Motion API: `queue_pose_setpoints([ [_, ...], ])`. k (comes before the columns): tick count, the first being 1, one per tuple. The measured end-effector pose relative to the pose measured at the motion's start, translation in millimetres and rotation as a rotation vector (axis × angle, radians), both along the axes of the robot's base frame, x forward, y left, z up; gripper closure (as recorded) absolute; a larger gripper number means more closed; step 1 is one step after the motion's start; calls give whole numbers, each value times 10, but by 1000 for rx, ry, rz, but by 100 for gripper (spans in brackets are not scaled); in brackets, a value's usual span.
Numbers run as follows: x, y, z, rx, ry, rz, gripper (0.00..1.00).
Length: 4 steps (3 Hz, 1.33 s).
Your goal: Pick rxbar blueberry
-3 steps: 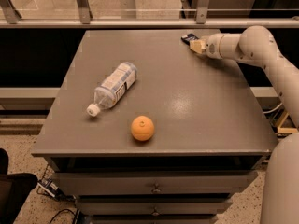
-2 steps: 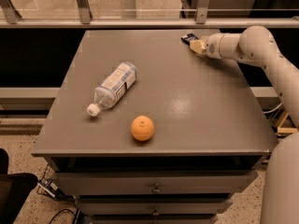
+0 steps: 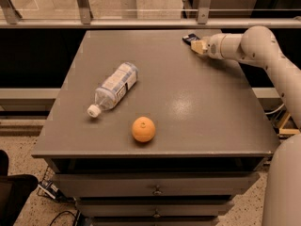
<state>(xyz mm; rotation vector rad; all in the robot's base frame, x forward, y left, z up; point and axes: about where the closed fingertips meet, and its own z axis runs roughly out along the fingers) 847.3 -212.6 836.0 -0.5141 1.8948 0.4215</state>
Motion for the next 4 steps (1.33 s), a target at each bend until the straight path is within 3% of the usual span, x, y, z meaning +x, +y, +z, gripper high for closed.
queue_pose_setpoints([
  [4,-1,3,1,0,0,0,100],
])
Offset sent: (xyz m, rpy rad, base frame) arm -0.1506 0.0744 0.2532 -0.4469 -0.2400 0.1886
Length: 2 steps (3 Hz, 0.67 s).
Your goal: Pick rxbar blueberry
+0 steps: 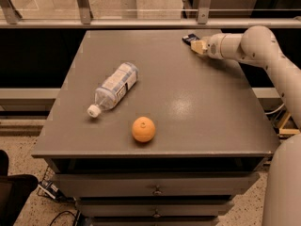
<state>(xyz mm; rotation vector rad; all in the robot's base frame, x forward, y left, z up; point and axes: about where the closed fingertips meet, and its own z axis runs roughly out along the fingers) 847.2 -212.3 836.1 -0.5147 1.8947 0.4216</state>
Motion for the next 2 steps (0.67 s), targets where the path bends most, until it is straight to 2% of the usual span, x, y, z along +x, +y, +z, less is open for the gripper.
queue_pose_setpoints([
  [1,-193,94,475,-64,-48,34,100],
  [2,-582,260,1329,-185,-149,81,100],
])
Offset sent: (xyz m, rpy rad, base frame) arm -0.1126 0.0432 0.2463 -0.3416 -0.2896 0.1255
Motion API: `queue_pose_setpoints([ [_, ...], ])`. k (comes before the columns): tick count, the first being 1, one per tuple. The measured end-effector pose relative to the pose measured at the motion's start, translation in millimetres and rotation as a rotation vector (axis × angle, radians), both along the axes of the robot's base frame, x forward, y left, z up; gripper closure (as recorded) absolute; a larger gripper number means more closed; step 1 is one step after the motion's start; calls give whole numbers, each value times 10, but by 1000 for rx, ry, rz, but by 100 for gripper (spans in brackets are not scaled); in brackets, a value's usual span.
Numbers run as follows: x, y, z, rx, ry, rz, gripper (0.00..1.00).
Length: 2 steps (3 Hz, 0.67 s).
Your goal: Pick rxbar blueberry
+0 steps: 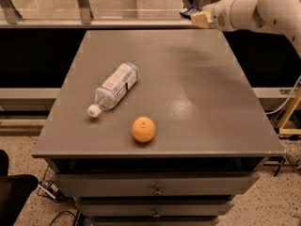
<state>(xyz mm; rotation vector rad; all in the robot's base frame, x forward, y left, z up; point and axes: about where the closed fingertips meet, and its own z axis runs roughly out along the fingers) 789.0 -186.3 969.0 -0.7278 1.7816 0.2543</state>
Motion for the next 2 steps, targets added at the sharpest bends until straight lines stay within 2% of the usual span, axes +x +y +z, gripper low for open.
queue_pose_setpoints([
  [1,-353,115,641,-73,-76,45,100],
  [2,-554,120,873,-56,-82,120,100],
])
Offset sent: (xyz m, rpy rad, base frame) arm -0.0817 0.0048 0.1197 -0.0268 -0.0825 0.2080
